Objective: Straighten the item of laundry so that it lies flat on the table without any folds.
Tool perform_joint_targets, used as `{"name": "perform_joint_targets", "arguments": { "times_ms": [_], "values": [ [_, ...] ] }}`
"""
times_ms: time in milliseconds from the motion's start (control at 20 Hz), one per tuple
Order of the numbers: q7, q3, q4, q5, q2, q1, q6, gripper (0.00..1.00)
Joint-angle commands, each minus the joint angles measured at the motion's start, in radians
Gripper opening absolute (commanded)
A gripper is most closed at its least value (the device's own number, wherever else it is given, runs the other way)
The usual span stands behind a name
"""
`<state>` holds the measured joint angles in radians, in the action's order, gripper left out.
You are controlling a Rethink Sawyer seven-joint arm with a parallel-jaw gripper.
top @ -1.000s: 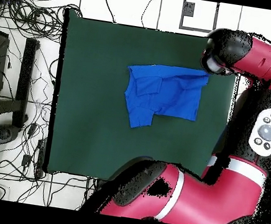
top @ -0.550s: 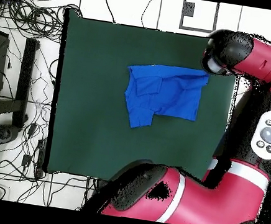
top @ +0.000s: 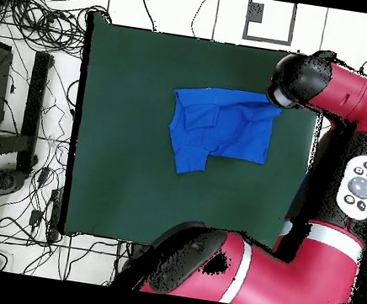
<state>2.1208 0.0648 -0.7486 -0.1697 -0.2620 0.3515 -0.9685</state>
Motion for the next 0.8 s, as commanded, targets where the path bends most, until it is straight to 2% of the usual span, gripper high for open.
{"name": "perform_joint_targets", "arguments": {
  "times_ms": [50, 300, 500, 800],
  "values": [
    [0.072, -0.088, -0.285, 0.036, -0.025, -0.041, 0.128, 1.0],
    [0.137, -0.078, -0.341, 0.058, -0.034, -0.041, 0.175, 1.0],
    [0.287, -0.028, -0.367, 0.091, -0.036, -0.079, 0.198, 1.0],
    [0.537, 0.089, -0.351, 0.156, -0.012, -0.161, 0.191, 1.0]
  ]
}}
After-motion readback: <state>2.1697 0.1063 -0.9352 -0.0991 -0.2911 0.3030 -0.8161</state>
